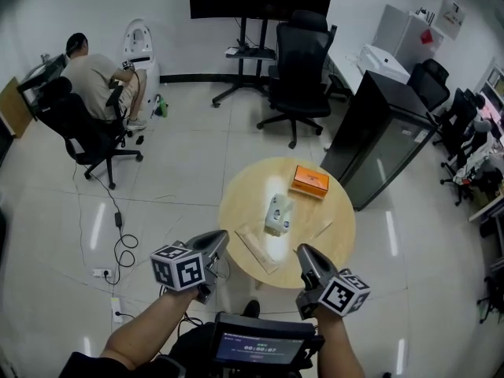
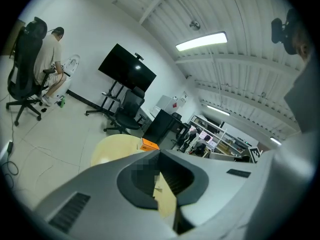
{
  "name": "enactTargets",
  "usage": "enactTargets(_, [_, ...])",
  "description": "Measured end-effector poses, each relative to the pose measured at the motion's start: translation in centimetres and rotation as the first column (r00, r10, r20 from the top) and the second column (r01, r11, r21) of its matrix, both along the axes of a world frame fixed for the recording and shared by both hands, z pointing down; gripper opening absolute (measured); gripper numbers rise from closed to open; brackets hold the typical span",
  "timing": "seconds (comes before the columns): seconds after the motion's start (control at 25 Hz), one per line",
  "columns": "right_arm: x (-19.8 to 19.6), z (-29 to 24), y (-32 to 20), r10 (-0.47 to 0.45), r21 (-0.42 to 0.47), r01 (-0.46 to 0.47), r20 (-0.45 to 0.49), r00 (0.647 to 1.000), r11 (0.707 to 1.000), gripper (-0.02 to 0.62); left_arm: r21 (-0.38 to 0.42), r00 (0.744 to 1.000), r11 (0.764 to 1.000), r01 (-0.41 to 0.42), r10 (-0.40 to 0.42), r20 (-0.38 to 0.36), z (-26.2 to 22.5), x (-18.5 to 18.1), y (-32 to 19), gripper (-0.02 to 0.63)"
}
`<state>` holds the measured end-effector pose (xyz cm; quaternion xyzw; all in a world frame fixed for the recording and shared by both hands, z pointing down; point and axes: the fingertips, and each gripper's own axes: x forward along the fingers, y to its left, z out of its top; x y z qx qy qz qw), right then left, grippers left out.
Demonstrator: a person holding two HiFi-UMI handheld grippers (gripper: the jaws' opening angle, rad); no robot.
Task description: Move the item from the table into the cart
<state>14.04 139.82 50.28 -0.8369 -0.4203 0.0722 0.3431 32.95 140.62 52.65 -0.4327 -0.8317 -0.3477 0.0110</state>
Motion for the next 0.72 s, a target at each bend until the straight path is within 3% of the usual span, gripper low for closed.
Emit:
enactTargets(0.24, [-3.5,0.4,5.8,-0.031,0.005,0.031,0.048,0.998,1.000,0.015,0.033,0.995,0.999,0.037,-0.034,-0.091,1.0,-3.5,5.6,0.003])
enactTargets(0.32, [-3.8,0.9,7.7,-0.056,0.020,0.055,0.049,0.997,0.998,0.107,0.040,0.993,0.998,0.039,-0.034,-0.109,1.4,-4.2,7.4,0.003])
enactTargets(0.4, [-3.5,1.2,9.5,-0.073,0.037,0.071,0.059,0.996,0.997,0.112,0.054,0.994,0.998,0.032,-0.026,-0.109,1.8,-4.5,9.1,0.003])
enactTargets(0.56, [-2.6,2.8,12.3,-0.071,0.055,0.064,0.121,0.990,0.996,0.112,0.091,0.993,0.995,0.028,-0.018,-0.115,3.8,-3.7,12.0,0.005])
enactTargets(0.64, [-1.5,4.0,13.1,-0.077,0.083,0.065,0.145,0.986,0.994,0.179,0.120,0.992,0.992,0.030,-0.014,-0.129,4.8,-2.6,13.1,0.006])
enactTargets(0.72, [-0.4,5.5,13.5,-0.095,0.114,0.074,0.188,0.978,0.991,0.190,0.139,0.986,0.990,0.025,-0.002,-0.165,5.8,-1.5,13.9,0.009])
